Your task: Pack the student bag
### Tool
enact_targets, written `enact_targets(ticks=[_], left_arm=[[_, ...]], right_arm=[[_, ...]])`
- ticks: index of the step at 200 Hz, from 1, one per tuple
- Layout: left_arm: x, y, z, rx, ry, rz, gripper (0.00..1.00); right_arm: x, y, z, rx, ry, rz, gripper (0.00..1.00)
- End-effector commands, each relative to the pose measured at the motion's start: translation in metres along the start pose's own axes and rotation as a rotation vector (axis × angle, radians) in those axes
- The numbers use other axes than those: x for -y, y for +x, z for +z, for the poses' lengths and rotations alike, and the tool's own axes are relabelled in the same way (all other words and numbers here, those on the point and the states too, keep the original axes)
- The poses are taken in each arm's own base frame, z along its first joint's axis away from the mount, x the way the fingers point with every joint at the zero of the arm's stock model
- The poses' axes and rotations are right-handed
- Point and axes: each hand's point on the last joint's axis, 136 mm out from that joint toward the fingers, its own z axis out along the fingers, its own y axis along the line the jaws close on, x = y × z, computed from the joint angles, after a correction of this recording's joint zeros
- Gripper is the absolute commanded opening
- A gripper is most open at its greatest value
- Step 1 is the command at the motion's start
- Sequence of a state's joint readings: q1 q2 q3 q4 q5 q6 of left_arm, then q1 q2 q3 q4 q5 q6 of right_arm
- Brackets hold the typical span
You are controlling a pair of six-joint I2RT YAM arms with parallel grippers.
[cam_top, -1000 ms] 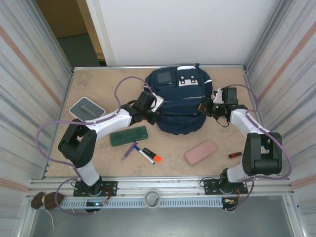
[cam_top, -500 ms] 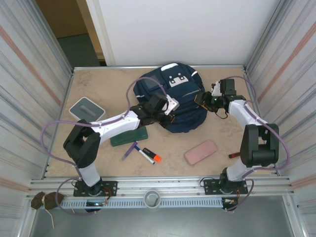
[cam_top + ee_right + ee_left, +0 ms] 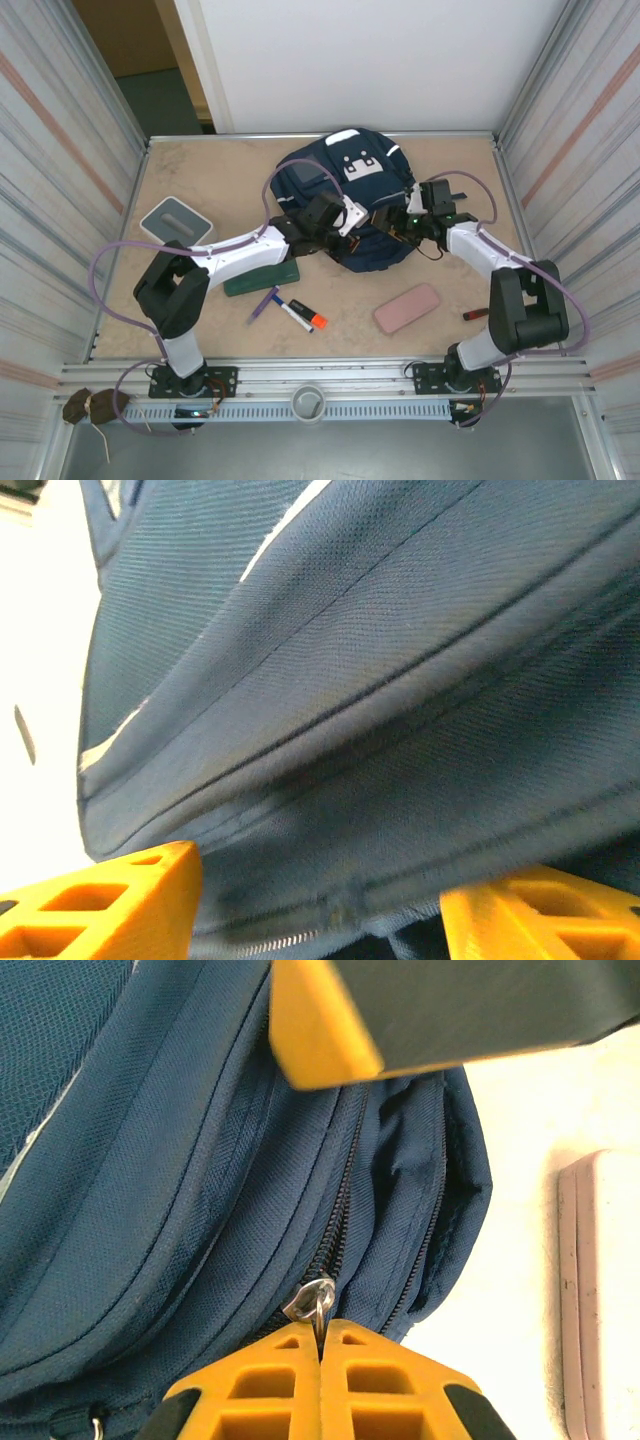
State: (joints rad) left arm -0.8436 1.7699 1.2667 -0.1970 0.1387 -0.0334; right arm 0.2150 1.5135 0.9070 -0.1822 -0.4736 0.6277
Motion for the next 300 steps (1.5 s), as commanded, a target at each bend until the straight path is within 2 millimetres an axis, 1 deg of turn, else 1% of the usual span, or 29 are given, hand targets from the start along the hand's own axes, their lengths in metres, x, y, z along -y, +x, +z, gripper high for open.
enact_targets(ticks=[1, 17, 27, 38, 46, 67, 80, 92, 114, 135, 156, 164, 170, 181, 185, 201, 221, 229, 239, 255, 268, 283, 300], left_arm=[[0.007, -0.009, -0.007, 0.040, 0.013, 0.020, 0.00], [0.000, -0.003, -0.011, 0.028, -0.031, 0.035, 0.00], [-0.009, 0.001, -0.016, 0.023, -0.070, 0.039, 0.00], [-0.023, 0.006, -0.023, 0.017, -0.113, 0.027, 0.00], [-0.037, 0.011, -0.028, 0.013, -0.147, 0.014, 0.00], [-0.084, 0.031, -0.039, -0.021, -0.261, -0.032, 0.00], [-0.108, 0.041, -0.044, -0.035, -0.303, -0.067, 0.00], [-0.126, 0.046, -0.047, -0.041, -0.331, -0.092, 0.00], [-0.156, 0.043, -0.050, -0.018, -0.363, -0.138, 0.00], [-0.182, 0.039, -0.042, -0.016, -0.405, -0.166, 0.00], [-0.211, 0.038, -0.035, -0.048, -0.507, -0.190, 0.00], [-0.219, 0.037, -0.035, -0.062, -0.544, -0.197, 0.04], [-0.222, 0.036, -0.037, -0.071, -0.556, -0.201, 0.07], [-0.221, 0.033, -0.044, -0.060, -0.564, -0.209, 0.19], [-0.219, 0.033, -0.047, -0.050, -0.562, -0.213, 0.22], [-0.205, 0.023, -0.066, 0.038, -0.529, -0.229, 0.36], [-0.176, 0.010, -0.088, 0.183, -0.424, -0.220, 0.58], [-0.161, 0.004, -0.094, 0.228, -0.373, -0.199, 0.63], [-0.138, -0.007, -0.099, 0.280, -0.301, -0.139, 0.70], [-0.103, -0.021, -0.097, 0.305, -0.231, 0.001, 0.76], [-0.083, -0.029, -0.090, 0.305, -0.210, 0.113, 0.81], [-0.071, -0.036, -0.077, 0.284, -0.192, 0.195, 0.85], [-0.066, -0.042, -0.060, 0.234, -0.154, 0.238, 0.86]], right_arm=[[-0.006, -0.018, 0.005, 0.046, 0.015, -0.008, 0.53], [0.005, -0.023, 0.000, 0.072, 0.075, -0.023, 0.26], [0.012, -0.025, -0.006, 0.087, 0.106, -0.033, 0.13], [0.019, -0.027, -0.014, 0.100, 0.123, -0.037, 0.04], [0.024, -0.027, -0.019, 0.104, 0.126, -0.032, 0.00], [0.031, -0.026, -0.029, 0.087, 0.096, -0.023, 0.00], [0.028, -0.024, -0.032, 0.062, 0.061, -0.035, 0.00], [0.021, -0.024, -0.033, 0.044, 0.031, -0.049, 0.00], [0.009, -0.020, -0.030, 0.002, -0.031, -0.058, 0.00], [-0.004, -0.015, -0.027, -0.032, -0.085, -0.064, 0.00], [-0.019, -0.012, -0.025, -0.050, -0.130, -0.071, 0.00], [-0.024, -0.013, -0.023, -0.045, -0.141, -0.066, 0.00], [-0.028, -0.014, -0.021, -0.040, -0.148, -0.058, 0.00], [-0.034, -0.014, -0.015, -0.032, -0.151, -0.042, 0.00], [-0.035, -0.015, -0.013, -0.025, -0.147, -0.037, 0.00], [-0.047, -0.017, -0.005, -0.008, -0.156, -0.035, 0.02], [-0.067, -0.021, -0.004, -0.002, -0.184, -0.058, 0.08], [-0.074, -0.023, -0.006, 0.006, -0.191, -0.070, 0.10], [-0.081, -0.026, -0.010, 0.021, -0.201, -0.080, 0.11], [-0.094, -0.030, -0.017, 0.034, -0.240, -0.078, 0.13], [-0.106, -0.031, -0.019, 0.037, -0.284, -0.073, 0.16], [-0.112, -0.032, -0.020, 0.038, -0.301, -0.071, 0.16], [-0.114, -0.032, -0.020, 0.040, -0.298, -0.077, 0.15]])
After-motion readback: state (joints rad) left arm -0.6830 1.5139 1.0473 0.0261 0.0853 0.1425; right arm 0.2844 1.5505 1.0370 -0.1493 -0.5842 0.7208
